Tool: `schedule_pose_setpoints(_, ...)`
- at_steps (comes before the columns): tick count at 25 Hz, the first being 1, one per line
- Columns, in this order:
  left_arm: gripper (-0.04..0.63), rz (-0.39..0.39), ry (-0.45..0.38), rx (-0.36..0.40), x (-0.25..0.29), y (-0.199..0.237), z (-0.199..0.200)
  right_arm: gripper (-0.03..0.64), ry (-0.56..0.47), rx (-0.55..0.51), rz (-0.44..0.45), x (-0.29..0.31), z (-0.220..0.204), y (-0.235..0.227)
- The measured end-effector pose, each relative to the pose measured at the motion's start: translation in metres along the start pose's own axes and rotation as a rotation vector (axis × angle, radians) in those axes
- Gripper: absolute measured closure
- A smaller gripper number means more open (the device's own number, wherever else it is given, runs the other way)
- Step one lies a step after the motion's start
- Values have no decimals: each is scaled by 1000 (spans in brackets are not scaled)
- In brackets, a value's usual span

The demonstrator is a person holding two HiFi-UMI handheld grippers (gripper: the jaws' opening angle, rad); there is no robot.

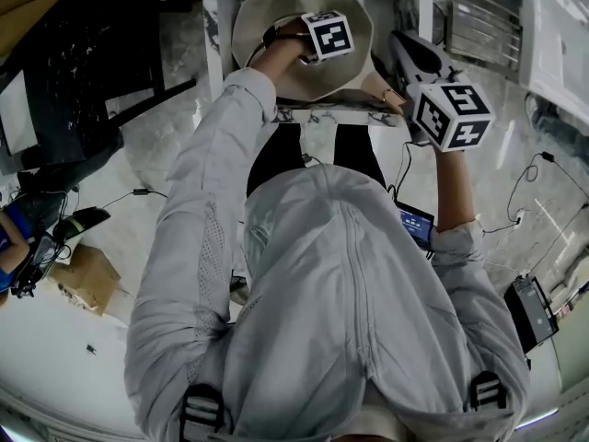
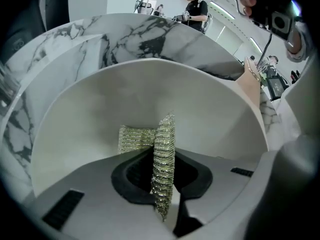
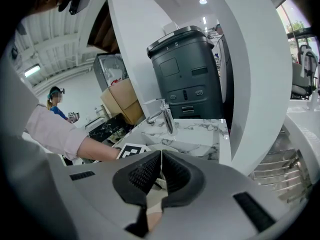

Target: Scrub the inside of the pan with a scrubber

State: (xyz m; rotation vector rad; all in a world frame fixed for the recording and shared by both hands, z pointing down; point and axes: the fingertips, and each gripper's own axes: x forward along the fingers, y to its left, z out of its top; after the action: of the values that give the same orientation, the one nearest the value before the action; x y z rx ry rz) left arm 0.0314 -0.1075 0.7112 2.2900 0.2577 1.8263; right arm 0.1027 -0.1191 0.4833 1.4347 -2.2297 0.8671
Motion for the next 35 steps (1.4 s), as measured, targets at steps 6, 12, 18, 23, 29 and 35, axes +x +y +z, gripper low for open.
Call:
schedule_pose_setpoints(6,525,-71,28,38,1,-37,-17,581,-15,4,13,8,2,10)
schedule_pose_setpoints(12,526,-148,100,84,-3,-57,-45,581,-28,14,32,17,6,23)
schedule_pose_setpoints(18,526,-195,170,18,-5,-56,-83,581,-31,23,61,22,5,31)
schedule_pose_setpoints(23,526,-157,256,46,-7,-44,-106,581,-29,24,60,22,6,26)
schedule_pose_setpoints(29,526,-14,310,-15,-13,3,-122,581,-32,25,55,18,7,20)
schedule_pose_setpoints(35,525,139,175,-148,-8,52,-102,581,-22,36,28,6,2,5)
